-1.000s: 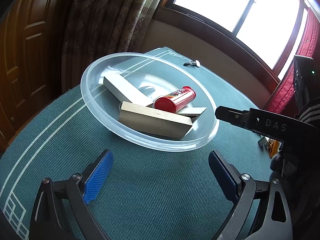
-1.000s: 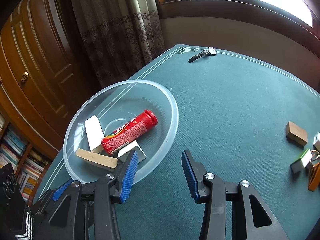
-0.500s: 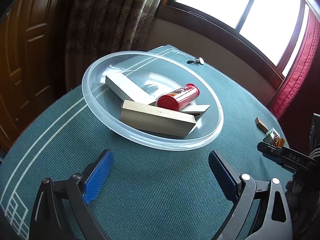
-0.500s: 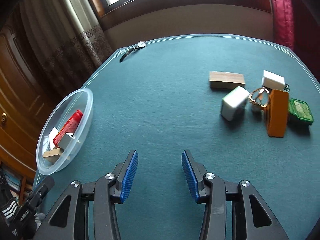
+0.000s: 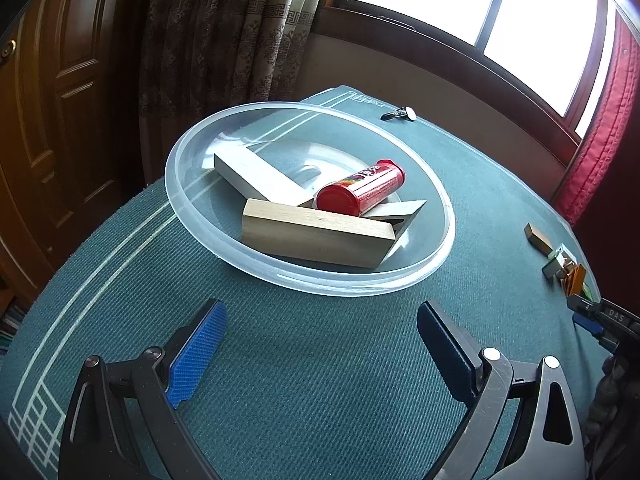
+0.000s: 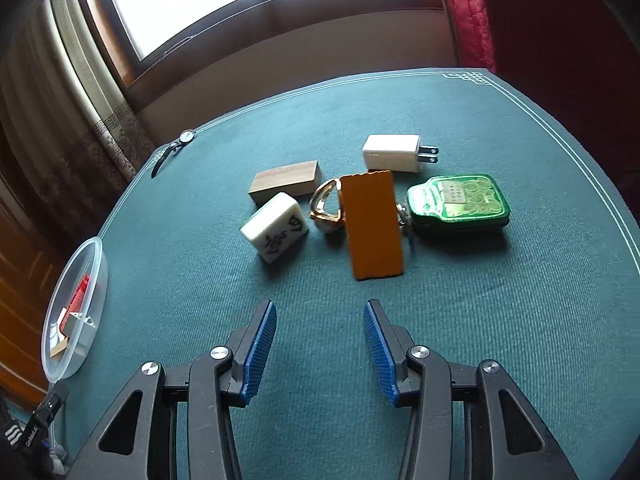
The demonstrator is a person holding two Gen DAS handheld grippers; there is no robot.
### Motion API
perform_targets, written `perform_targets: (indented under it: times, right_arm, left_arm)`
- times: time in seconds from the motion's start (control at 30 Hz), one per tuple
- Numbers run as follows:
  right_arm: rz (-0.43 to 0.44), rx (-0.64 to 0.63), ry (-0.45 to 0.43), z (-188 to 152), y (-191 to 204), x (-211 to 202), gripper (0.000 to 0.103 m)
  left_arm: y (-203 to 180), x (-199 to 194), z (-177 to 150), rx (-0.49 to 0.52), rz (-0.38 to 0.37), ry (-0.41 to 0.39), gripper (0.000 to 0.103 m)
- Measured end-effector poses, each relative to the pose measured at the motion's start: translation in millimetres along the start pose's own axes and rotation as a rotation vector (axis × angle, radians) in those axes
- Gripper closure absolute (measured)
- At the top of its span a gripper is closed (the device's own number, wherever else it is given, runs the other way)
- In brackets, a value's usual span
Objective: Organize rigid objects
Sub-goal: 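Withdraw both tools from the bowl toward the remaining objects, then grasp the orange card with the right tool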
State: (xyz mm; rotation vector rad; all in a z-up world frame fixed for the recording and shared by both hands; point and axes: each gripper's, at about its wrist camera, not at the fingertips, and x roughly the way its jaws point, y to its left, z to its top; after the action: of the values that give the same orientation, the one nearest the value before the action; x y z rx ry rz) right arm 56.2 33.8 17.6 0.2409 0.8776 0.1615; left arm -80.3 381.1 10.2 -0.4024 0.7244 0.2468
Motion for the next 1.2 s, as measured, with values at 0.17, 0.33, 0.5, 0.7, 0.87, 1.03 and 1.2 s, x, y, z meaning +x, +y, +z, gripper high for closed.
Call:
perform_targets:
  times: [0.17, 0.33, 0.5, 0.7, 0.87, 1.03, 1.2]
  right_arm:
    - [-0.027, -0.011, -0.018, 11.8, -6.4, 6.4, 0.054]
    - [-0.059, -0.054, -0.036, 25.7, -3.8, 17.9, 0.059]
    - [-0.075, -0.073, -0.049, 37.0, -3.6, 27.1, 0.068]
    - [-0.06, -0.065, -0.061, 41.9, -9.4, 29.7, 0.068]
    - [-0.053, -0.033, -0.085, 49.0, -20.1, 29.6, 0.061]
    - [-0.045, -0.069, -0.072, 54.8, -17.1, 35.8, 0.061]
    - [-0.025, -0.094, -0.057, 56.6, -14.1, 39.9, 0.062]
  left_arm:
    - [-1.4, 0.0, -0.1, 0.006, 0.012, 0.002, 0.006]
    - [-7.7, 0.2, -2.2, 0.023, 0.009, 0.01, 0.006]
    - [-16.9, 0.1, -5.3, 0.057, 0.013, 0.014, 0.006]
    - [-32.9, 4.2, -8.9, 0.112, -0.003, 0.045, 0.006]
    - [-48.6, 7.0, -13.6, 0.155, -0.023, 0.069, 0.006]
    - [-63.5, 10.2, -16.1, 0.192, -0.037, 0.087, 0.006]
    - [-81.5, 13.4, -18.6, 0.239, -0.066, 0.11, 0.006]
